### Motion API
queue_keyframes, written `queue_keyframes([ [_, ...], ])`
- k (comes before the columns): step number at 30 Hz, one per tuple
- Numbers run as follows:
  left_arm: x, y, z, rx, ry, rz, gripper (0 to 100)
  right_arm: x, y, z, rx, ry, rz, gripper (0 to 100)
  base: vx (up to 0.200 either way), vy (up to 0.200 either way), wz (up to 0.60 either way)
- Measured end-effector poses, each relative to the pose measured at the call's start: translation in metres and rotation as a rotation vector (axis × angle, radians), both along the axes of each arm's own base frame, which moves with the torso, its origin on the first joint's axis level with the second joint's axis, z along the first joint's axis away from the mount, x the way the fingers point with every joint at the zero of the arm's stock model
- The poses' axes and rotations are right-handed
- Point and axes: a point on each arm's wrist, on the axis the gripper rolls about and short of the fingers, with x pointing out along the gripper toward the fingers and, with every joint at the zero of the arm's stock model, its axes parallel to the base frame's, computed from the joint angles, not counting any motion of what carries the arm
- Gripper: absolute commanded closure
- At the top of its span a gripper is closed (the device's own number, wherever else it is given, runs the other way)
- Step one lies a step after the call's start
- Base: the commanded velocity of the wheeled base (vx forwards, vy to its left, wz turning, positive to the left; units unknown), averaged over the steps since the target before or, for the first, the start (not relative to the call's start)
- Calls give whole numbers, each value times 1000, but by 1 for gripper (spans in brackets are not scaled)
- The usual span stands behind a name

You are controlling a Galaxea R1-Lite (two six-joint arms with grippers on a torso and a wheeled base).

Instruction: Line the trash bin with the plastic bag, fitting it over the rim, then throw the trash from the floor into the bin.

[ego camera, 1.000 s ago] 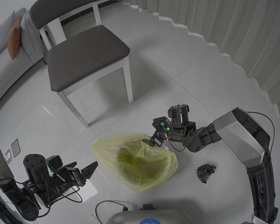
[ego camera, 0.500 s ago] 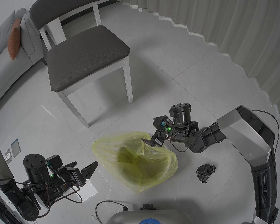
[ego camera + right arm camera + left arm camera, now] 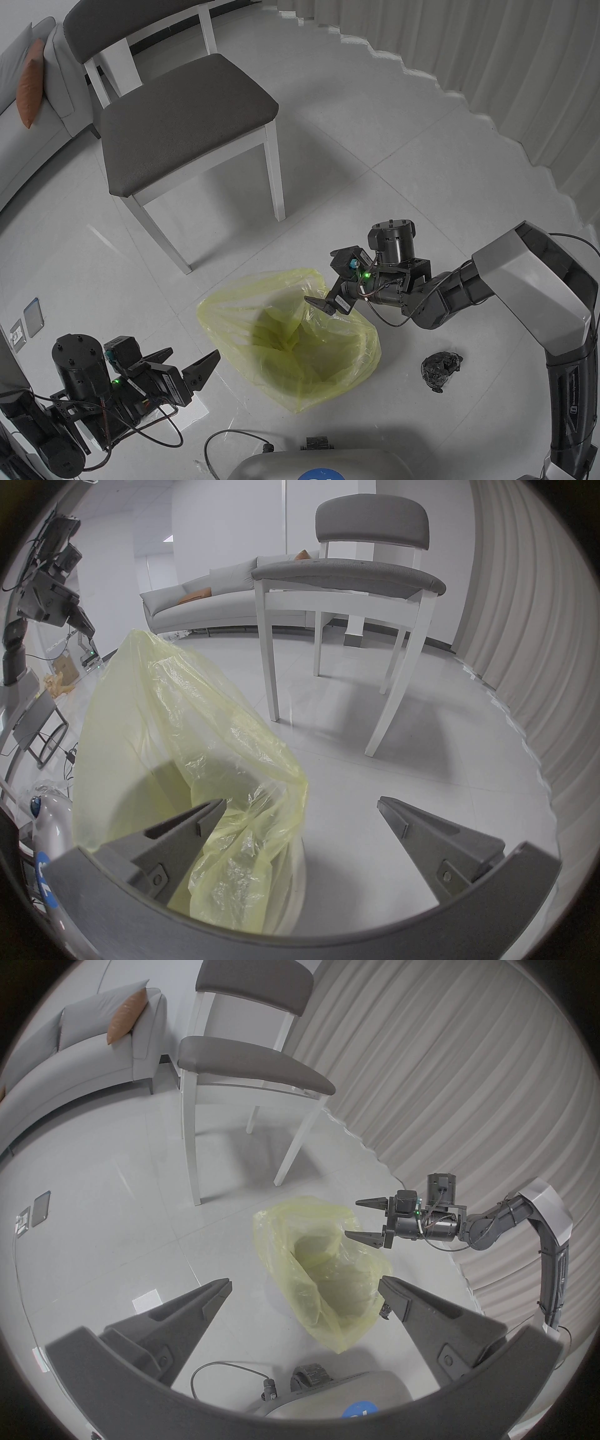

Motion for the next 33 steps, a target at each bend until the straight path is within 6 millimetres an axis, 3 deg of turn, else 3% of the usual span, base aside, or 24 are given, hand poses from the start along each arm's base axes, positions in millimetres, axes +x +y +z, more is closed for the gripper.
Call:
queue_keyframes([
  [10,-8,-6,10,-15,-52,-35,0,0,-2,6,9,-12,-3,0,-180,0,0],
  [27,-1,1,5,45,-54,36,0,-5,-4,18,24,-22,-6,0,0,0,0],
  [33,13,-2,9,82,-89,47,0,-8,-2,21,68,10,-28,0,0,0,0],
])
